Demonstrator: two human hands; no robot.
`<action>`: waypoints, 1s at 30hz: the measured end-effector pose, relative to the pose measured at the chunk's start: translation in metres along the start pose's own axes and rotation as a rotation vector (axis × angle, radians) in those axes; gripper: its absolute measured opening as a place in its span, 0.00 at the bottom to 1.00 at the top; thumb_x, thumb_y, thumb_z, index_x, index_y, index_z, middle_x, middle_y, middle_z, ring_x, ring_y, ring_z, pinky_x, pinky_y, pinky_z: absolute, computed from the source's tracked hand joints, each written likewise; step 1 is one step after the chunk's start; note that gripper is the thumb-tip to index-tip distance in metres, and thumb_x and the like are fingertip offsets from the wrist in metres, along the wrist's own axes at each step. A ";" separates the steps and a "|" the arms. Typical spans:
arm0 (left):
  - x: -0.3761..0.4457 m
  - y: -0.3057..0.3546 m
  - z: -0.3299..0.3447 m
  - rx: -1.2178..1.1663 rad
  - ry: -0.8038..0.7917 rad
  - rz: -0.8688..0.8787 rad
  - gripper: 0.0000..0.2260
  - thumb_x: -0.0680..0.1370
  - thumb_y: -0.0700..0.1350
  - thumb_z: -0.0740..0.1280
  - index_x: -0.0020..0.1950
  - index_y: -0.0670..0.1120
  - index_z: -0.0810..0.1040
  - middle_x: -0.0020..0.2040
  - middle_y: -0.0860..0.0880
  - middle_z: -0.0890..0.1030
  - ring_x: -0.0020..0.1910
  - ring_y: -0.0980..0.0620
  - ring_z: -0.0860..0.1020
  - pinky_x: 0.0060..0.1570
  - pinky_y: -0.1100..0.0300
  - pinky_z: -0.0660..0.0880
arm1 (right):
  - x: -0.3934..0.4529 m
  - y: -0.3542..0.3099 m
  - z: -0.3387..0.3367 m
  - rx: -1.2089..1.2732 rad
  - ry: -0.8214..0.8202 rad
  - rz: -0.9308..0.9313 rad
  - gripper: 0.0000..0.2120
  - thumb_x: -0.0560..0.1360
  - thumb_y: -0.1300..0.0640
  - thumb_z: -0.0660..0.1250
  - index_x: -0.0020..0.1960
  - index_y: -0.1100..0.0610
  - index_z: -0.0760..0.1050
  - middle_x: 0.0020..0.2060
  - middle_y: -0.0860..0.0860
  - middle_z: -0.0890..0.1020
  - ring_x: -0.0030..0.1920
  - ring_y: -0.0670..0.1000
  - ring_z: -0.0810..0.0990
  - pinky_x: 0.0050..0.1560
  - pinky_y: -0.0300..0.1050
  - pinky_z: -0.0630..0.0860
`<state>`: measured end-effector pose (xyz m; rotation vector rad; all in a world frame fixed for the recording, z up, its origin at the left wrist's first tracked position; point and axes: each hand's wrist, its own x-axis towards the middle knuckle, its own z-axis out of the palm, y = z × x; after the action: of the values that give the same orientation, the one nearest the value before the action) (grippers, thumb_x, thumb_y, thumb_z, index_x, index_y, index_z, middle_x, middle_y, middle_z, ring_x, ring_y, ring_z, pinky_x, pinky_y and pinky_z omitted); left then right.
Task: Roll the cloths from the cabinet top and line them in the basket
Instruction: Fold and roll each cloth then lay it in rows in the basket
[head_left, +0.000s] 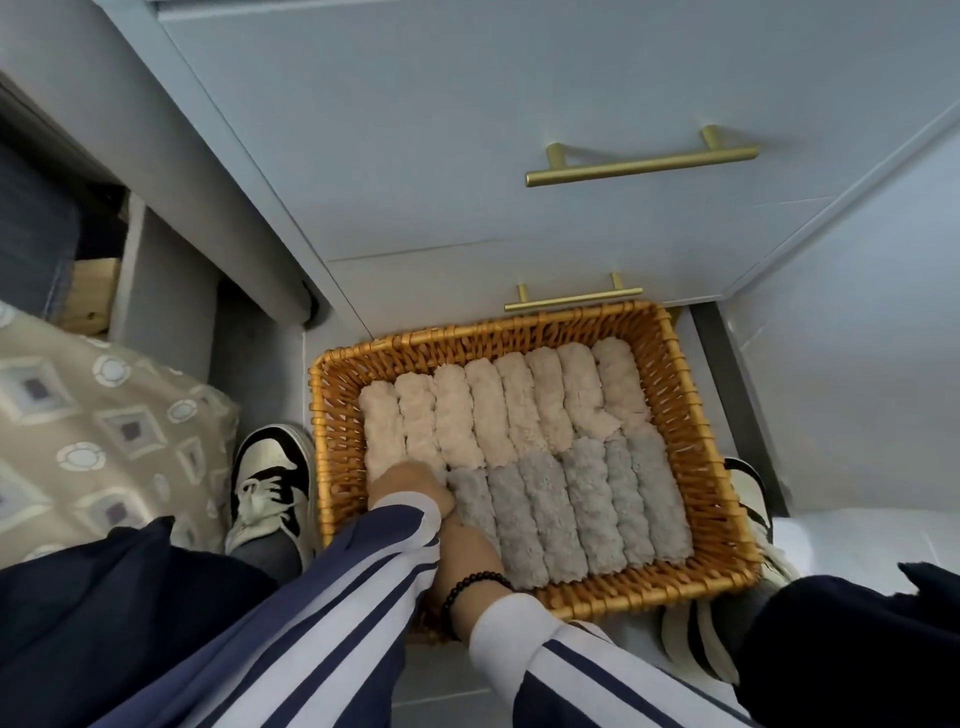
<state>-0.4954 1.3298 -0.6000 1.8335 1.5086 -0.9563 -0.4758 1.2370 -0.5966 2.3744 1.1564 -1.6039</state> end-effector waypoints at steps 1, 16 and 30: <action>0.003 0.000 -0.003 -0.069 -0.032 -0.004 0.14 0.77 0.50 0.63 0.58 0.44 0.76 0.58 0.45 0.78 0.56 0.45 0.77 0.49 0.59 0.74 | -0.002 -0.003 -0.004 0.001 0.009 -0.002 0.23 0.81 0.59 0.57 0.73 0.64 0.57 0.66 0.60 0.72 0.63 0.58 0.74 0.62 0.50 0.71; 0.014 0.014 -0.057 -0.064 -0.247 0.082 0.20 0.83 0.48 0.58 0.68 0.34 0.69 0.64 0.38 0.75 0.51 0.44 0.76 0.51 0.55 0.74 | -0.004 -0.014 -0.028 -1.105 0.238 -0.807 0.06 0.72 0.49 0.68 0.43 0.49 0.83 0.43 0.48 0.82 0.46 0.54 0.78 0.45 0.45 0.73; 0.031 -0.004 -0.080 0.097 0.056 0.248 0.31 0.70 0.55 0.71 0.66 0.40 0.68 0.45 0.49 0.74 0.42 0.50 0.74 0.37 0.59 0.72 | 0.022 -0.022 -0.026 -1.504 -0.126 -0.540 0.34 0.80 0.36 0.47 0.78 0.55 0.49 0.77 0.55 0.54 0.76 0.63 0.48 0.70 0.72 0.43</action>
<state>-0.4824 1.4123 -0.5784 2.0749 1.2477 -0.8771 -0.4646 1.2758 -0.5951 0.9901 1.9813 -0.3947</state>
